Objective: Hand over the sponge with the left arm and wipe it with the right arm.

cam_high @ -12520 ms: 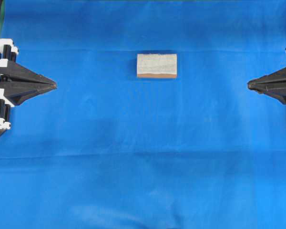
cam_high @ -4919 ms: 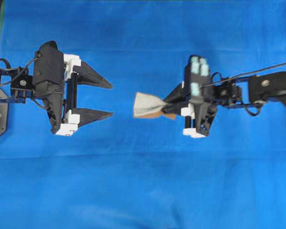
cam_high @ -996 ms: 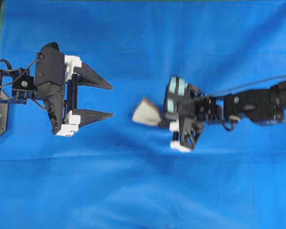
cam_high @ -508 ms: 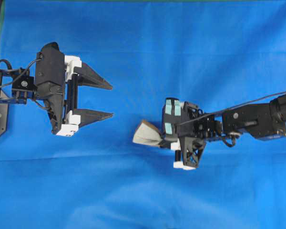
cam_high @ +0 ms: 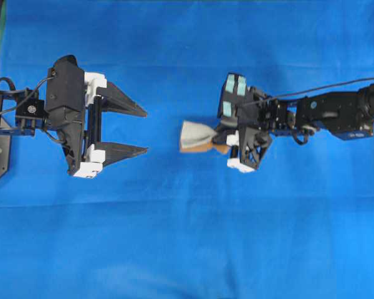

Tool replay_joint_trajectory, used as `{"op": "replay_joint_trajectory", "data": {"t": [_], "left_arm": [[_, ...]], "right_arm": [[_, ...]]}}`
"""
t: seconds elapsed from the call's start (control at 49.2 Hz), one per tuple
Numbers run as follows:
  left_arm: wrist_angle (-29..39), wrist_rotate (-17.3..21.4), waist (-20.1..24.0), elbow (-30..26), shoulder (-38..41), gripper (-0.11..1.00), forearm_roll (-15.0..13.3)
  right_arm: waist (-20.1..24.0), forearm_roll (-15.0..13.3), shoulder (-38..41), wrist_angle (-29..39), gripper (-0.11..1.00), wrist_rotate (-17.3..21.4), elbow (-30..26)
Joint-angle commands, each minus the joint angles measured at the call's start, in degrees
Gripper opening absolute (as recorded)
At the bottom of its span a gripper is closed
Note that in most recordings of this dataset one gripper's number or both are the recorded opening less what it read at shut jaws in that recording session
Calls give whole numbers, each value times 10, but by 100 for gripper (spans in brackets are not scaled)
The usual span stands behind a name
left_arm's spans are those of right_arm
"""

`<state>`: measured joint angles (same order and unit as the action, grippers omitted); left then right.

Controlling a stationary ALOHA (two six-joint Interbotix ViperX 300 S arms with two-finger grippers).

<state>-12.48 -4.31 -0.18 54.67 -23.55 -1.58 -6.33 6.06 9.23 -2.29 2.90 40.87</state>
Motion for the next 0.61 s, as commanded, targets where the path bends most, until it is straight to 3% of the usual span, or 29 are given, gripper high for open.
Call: {"op": "replay_joint_trajectory", "data": {"t": [0.0,0.589], "left_arm": [[-4,1,-1,-5,-2,80,0],[-4,1,-2,-10,11,80,0]], "right_arm": [[-20,-9,-16,-4,19,-2,-4],[-5,-10,-17,-4,18,4,-5]]}}
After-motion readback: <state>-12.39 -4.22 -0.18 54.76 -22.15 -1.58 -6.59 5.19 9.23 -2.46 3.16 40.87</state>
